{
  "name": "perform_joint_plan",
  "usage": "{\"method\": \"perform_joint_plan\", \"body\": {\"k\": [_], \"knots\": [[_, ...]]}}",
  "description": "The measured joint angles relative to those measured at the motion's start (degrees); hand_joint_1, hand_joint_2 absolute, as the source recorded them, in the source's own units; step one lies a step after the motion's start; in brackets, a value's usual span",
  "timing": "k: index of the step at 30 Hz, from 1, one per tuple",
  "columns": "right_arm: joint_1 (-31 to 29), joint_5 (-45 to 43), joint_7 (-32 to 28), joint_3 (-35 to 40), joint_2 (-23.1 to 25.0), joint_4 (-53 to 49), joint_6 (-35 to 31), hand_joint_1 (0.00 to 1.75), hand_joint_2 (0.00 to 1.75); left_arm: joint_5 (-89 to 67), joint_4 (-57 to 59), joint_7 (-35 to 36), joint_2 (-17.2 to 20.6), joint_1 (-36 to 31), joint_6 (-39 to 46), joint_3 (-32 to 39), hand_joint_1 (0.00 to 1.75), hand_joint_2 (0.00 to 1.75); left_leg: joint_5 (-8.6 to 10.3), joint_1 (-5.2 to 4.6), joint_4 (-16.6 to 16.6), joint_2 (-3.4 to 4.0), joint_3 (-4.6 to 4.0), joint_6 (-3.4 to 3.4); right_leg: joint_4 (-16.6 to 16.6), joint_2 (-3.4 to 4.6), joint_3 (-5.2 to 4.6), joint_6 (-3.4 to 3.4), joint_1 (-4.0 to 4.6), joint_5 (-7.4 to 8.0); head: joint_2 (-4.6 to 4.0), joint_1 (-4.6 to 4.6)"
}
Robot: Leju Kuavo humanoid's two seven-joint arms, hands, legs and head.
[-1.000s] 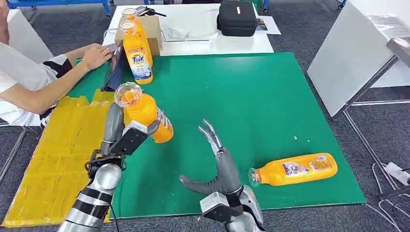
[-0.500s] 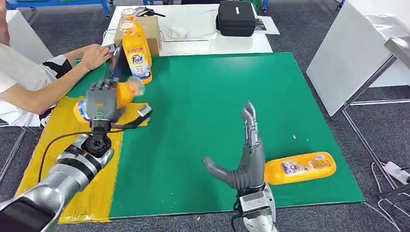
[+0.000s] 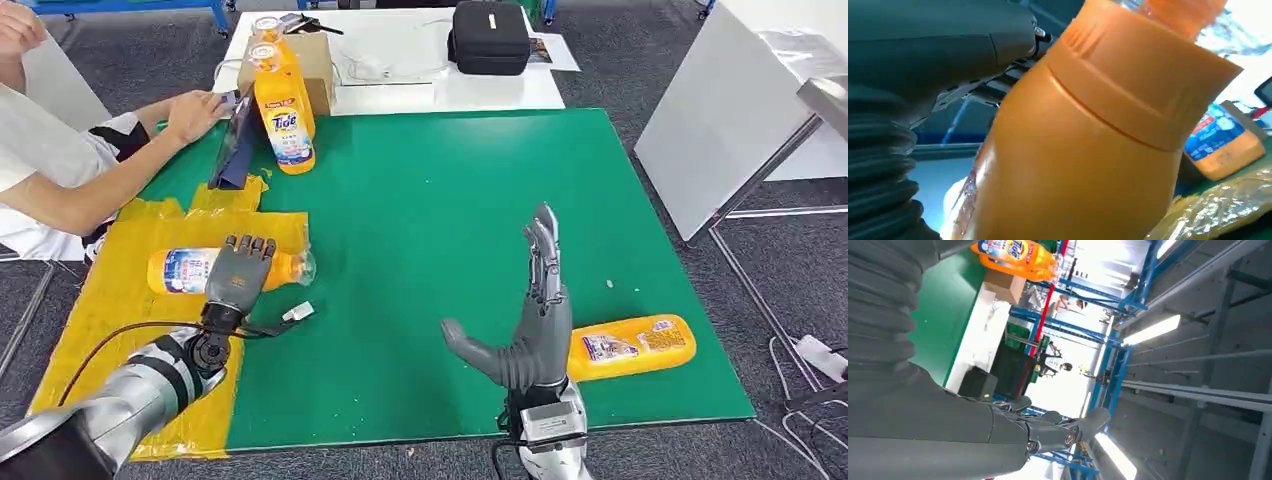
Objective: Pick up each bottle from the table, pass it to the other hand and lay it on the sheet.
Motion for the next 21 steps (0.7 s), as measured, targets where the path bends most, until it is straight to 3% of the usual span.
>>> {"method": "perform_joint_plan", "body": {"k": [1,2,3,10,16,21], "knots": [[0.00,-0.02,-0.07,-0.07,-0.07,0.00,-0.04,0.00,1.75,0.66,0.33,-2.30,0.02,-0.26,0.00,0.24,1.75,1.75,0.00,0.00,0.00,0.00,0.04,0.00,0.00,0.00,0.05,0.00,0.00,0.00,0.00,0.00],[-0.01,-0.09,-0.11,-0.20,-0.15,0.00,-0.02,0.00,1.75,1.70,0.57,-5.63,0.02,-0.35,-0.06,1.07,1.12,1.75,0.00,0.00,0.00,-0.01,0.08,0.00,0.00,0.00,0.10,0.00,-0.01,0.00,0.00,0.02],[-0.05,-0.15,-0.22,-0.30,-0.20,0.00,-0.04,0.00,1.75,2.71,0.77,-8.55,0.05,-0.28,-0.22,2.16,0.00,1.75,0.00,0.00,-0.01,-0.01,0.11,0.00,0.00,0.00,0.13,0.00,-0.01,0.00,0.00,0.00],[-0.32,1.60,0.24,-0.59,-0.55,0.00,-0.48,0.00,1.75,3.22,-4.13,-15.26,-0.35,4.97,1.60,15.62,0.00,1.75,0.00,-0.04,0.01,0.00,0.16,0.00,-0.01,-0.02,0.12,0.00,-0.06,-0.01,0.00,-0.02],[-0.29,8.20,3.73,-0.57,-1.68,0.07,-1.75,0.00,1.75,5.90,-16.47,-29.60,-3.34,13.06,1.66,37.36,0.00,1.75,-0.02,-0.05,0.01,0.02,0.03,0.02,-0.02,-0.01,0.01,0.03,-0.06,0.01,0.00,0.04],[-0.42,18.87,11.27,-0.44,-4.15,0.85,-0.79,0.00,1.75,16.85,-23.33,-46.20,-7.26,17.67,1.64,52.47,0.00,1.75,-0.02,-0.04,0.01,0.02,0.04,0.02,-0.02,0.00,-0.01,0.02,-0.04,0.01,0.00,0.00]]}}
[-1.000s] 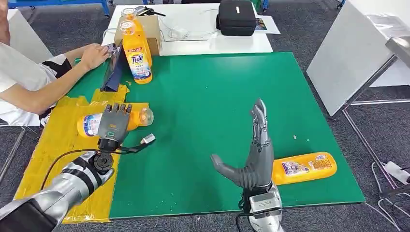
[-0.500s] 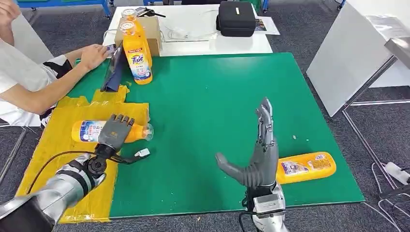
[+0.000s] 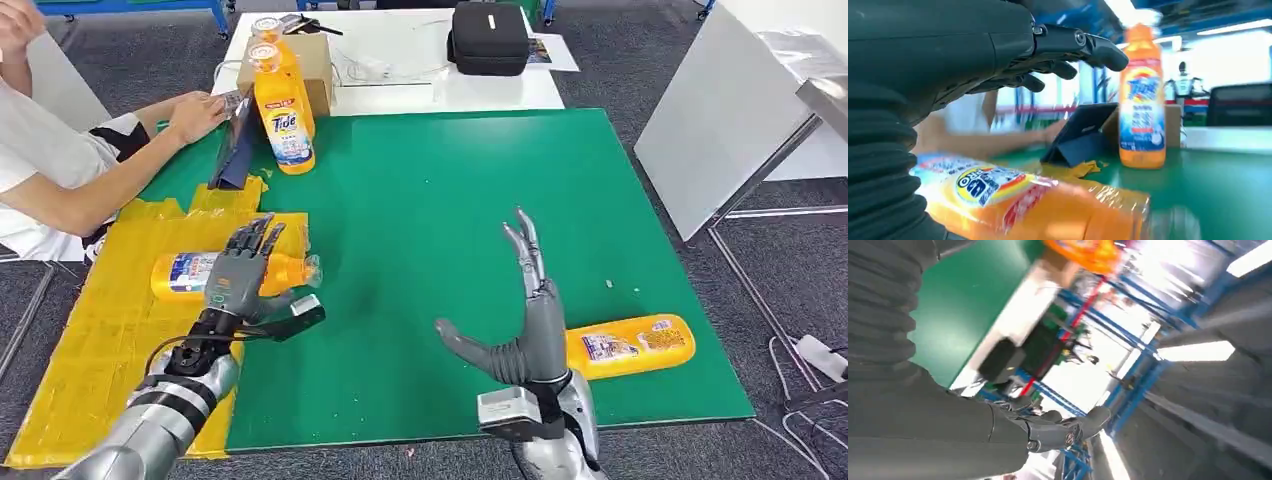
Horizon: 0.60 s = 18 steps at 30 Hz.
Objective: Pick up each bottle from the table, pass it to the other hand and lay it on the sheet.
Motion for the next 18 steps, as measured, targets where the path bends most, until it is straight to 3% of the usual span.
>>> {"method": "perform_joint_plan", "body": {"k": [4,9,15,18], "knots": [[-0.03,10.10,5.52,0.02,-4.15,0.90,3.46,0.00,1.75,17.09,-8.88,-11.31,-3.58,6.15,-0.93,7.18,0.00,1.75,-0.02,0.00,0.00,0.00,-0.02,0.01,0.00,0.01,-0.01,0.00,0.00,-0.01,0.00,0.00],[-0.10,15.19,7.64,0.15,-11.25,1.62,9.76,0.00,1.75,29.56,-22.27,-14.84,-5.92,13.23,-5.14,9.54,0.00,1.75,-0.07,-0.03,0.01,-0.09,-0.14,0.09,-0.04,-0.06,-0.02,0.03,-0.05,-0.06,0.00,0.00],[-0.63,15.61,7.94,0.15,-18.19,2.43,14.21,0.00,1.75,35.21,-30.44,-16.60,-7.09,16.17,-8.38,11.40,0.00,1.75,-0.08,-0.03,0.01,-0.10,-0.13,0.11,-0.04,-0.06,-0.02,0.05,-0.03,-0.04,0.00,-0.04],[-0.43,10.70,6.09,-0.52,-24.62,2.49,19.53,0.00,1.75,38.55,-32.70,-17.88,-7.80,17.36,-11.62,11.88,0.00,1.75,-0.02,-0.04,0.03,-0.24,-0.14,0.16,-0.04,-0.23,-0.02,0.06,-0.05,-0.04,0.00,-0.02]]}}
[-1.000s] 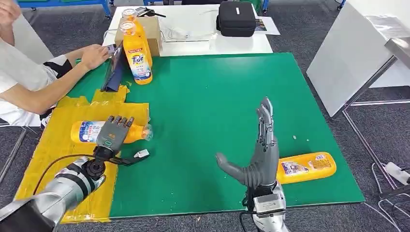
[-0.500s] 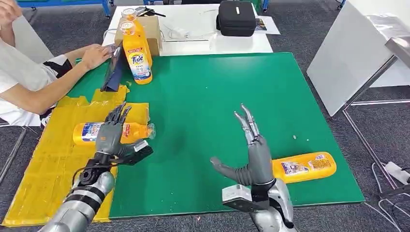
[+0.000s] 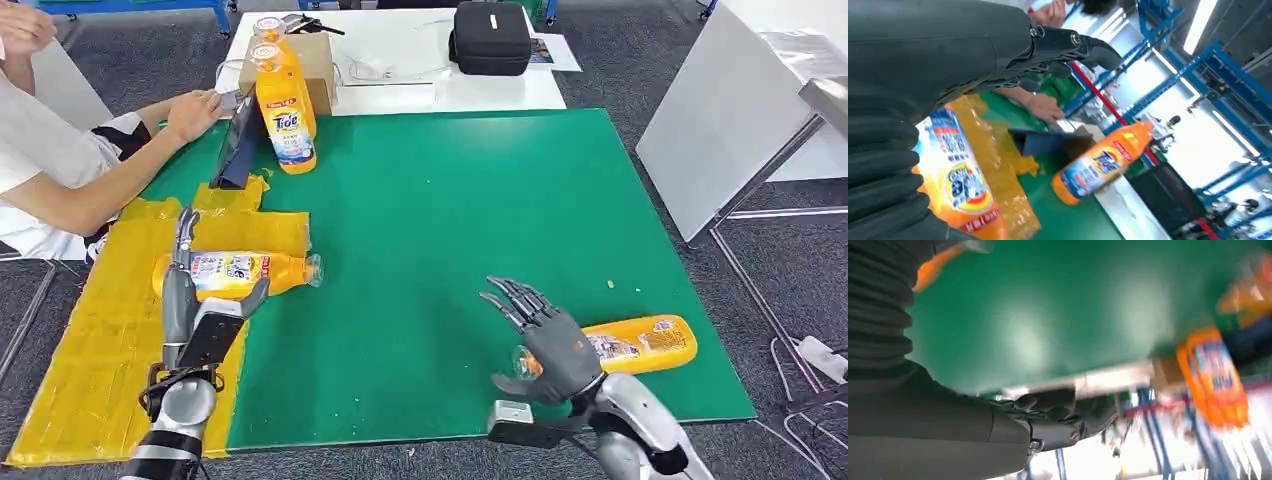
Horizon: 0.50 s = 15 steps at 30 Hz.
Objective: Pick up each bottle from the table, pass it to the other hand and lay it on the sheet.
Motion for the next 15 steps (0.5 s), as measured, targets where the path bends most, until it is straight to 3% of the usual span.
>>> {"method": "perform_joint_plan", "body": {"k": [5,11,15], "knots": [[2.98,-5.35,-3.63,-5.82,-10.17,-0.96,4.34,0.00,1.75,0.27,-0.66,-0.66,-0.61,0.88,-0.97,0.00,0.00,1.75,-0.07,-0.12,0.00,-0.07,-0.08,0.09,0.00,-0.06,0.02,0.06,-0.07,0.04,0.00,0.02],[6.01,-4.93,-2.34,-9.06,-14.80,-2.80,5.58,0.00,1.75,0.11,-0.88,-1.12,-1.62,0.88,-1.29,-0.29,0.00,1.75,-0.09,-0.15,0.00,-0.03,-0.02,0.11,-0.02,-0.02,-0.03,0.07,-0.09,0.01,0.00,-0.02],[7.86,-1.67,-0.40,-13.43,-15.45,-2.84,4.91,0.00,1.75,-0.35,-1.01,-1.05,-2.56,0.88,-1.84,-1.86,0.00,1.75,-0.09,-0.14,-0.01,-0.03,-0.05,0.13,-0.02,-0.01,-0.02,0.07,-0.09,0.02,0.00,-0.02]]}}
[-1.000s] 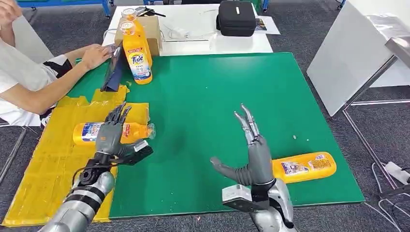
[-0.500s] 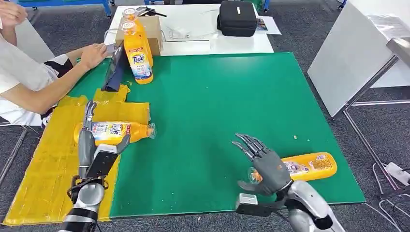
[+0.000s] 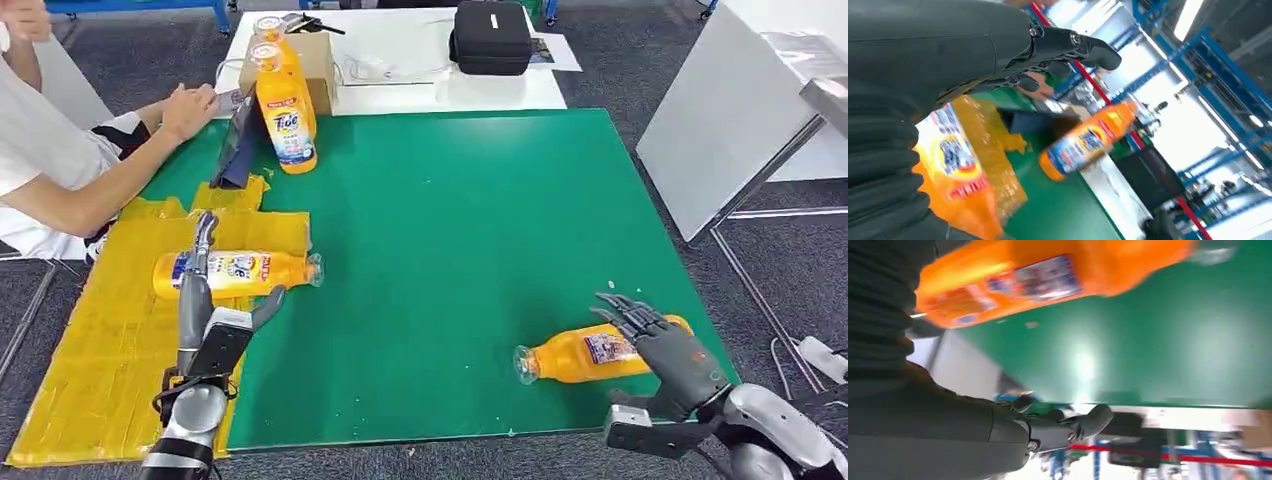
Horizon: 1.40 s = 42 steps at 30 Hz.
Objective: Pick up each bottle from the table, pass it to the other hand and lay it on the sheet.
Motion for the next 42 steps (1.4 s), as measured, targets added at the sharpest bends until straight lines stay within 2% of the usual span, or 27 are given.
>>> {"method": "perform_joint_plan", "body": {"k": [3,5,13,22,29,31,32,37,38,39,40,41,42], "knots": [[-0.35,8.46,3.23,-1.86,1.51,1.71,-2.84,0.00,1.75,-0.52,-0.72,1.05,-0.68,0.00,0.04,-1.38,0.00,1.75,-0.01,0.00,0.00,0.14,0.02,0.00,0.00,0.04,0.00,0.01,0.00,0.02,0.00,0.04],[-1.01,10.64,3.89,-1.88,2.80,3.30,-3.34,0.00,1.75,-0.52,-1.03,1.25,-0.94,-0.01,0.04,-1.88,0.00,1.75,0.00,-0.01,0.00,0.15,0.04,0.00,0.00,0.05,-0.01,0.01,-0.01,0.02,0.00,0.00],[-3.97,14.64,5.51,-1.22,6.52,8.92,-3.87,0.00,1.75,-0.04,-1.42,1.62,-1.31,-0.03,-0.98,-3.17,0.00,1.75,0.04,0.01,-0.01,0.16,0.02,0.02,0.01,0.05,0.00,0.01,0.02,0.02,0.00,-0.02],[-11.29,17.70,6.03,3.69,11.34,22.13,-5.57,0.00,1.75,1.59,-1.38,1.40,-1.75,-0.64,-1.79,-4.41,0.00,1.75,0.07,0.01,0.00,0.16,0.02,0.04,0.01,0.03,0.01,0.02,0.01,0.04,0.00,0.02],[-16.33,16.47,6.77,6.52,10.99,31.00,-3.36,0.00,1.75,3.61,-0.59,0.63,-1.75,-1.40,-2.30,-4.98,0.00,1.75,0.06,0.00,0.01,0.18,0.07,0.05,0.00,0.05,0.03,0.02,0.01,0.04,0.00,0.02],[-17.28,16.21,6.77,6.87,10.60,32.79,-3.04,0.38,1.75,3.78,-0.24,0.55,-1.75,-1.60,-2.32,-5.05,0.00,1.75,0.06,0.00,0.01,0.18,0.13,0.06,-0.01,0.04,0.10,0.02,0.01,0.04,0.00,0.02],[-17.53,16.17,6.77,7.00,10.49,33.22,-3.04,1.38,1.75,3.78,-0.13,0.52,-1.75,-1.61,-2.32,-5.05,0.00,1.75,0.06,0.00,0.01,0.17,0.16,0.06,-0.01,0.04,0.15,0.02,0.01,0.04,0.00,0.02],[-18.67,17.02,8.30,7.85,9.99,35.99,-3.58,1.38,1.75,4.76,0.55,0.35,-1.75,-1.79,-2.32,-5.07,0.00,1.75,0.04,0.00,0.00,0.18,0.34,0.07,-0.04,0.05,0.31,0.03,0.00,0.05,0.00,0.02],[-18.70,17.33,8.65,7.96,9.94,36.28,-3.74,1.45,1.75,4.79,0.61,0.35,-1.75,-1.79,-2.32,-5.05,0.00,1.75,0.06,0.00,0.00,0.18,0.34,0.09,-0.04,0.05,0.32,0.05,0.00,0.06,0.00,0.02],[-18.74,17.33,8.96,8.03,9.94,36.56,-4.11,1.61,1.75,4.81,0.66,0.33,-1.75,-1.79,-2.32,-5.05,0.00,1.75,0.10,-0.01,0.00,0.18,0.34,0.14,-0.04,0.04,0.33,0.08,-0.01,0.09,0.00,0.00],[-18.95,17.35,9.07,8.07,9.94,36.76,-4.11,1.61,1.75,4.81,0.70,0.31,-1.75,-1.79,-2.32,-5.05,0.00,1.75,0.12,-0.01,0.00,0.17,0.34,0.16,-0.04,0.04,0.32,0.09,-0.02,0.10,0.00,0.00],[-19.12,17.39,9.13,8.18,9.94,36.98,-4.11,1.75,1.75,4.81,0.70,0.31,-1.75,-1.79,-2.32,-5.05,0.00,1.75,0.14,0.00,0.00,0.16,0.34,0.17,-0.04,0.04,0.34,0.10,-0.01,0.10,0.00,0.02],[-19.21,17.52,9.26,8.27,9.94,37.16,-4.11,1.73,1.75,4.81,0.72,0.28,-1.75,-1.78,-2.32,-5.05,0.00,1.75,0.15,0.00,0.00,0.15,0.34,0.18,-0.04,0.04,0.35,0.10,-0.01,0.11,0.00,0.02]]}}
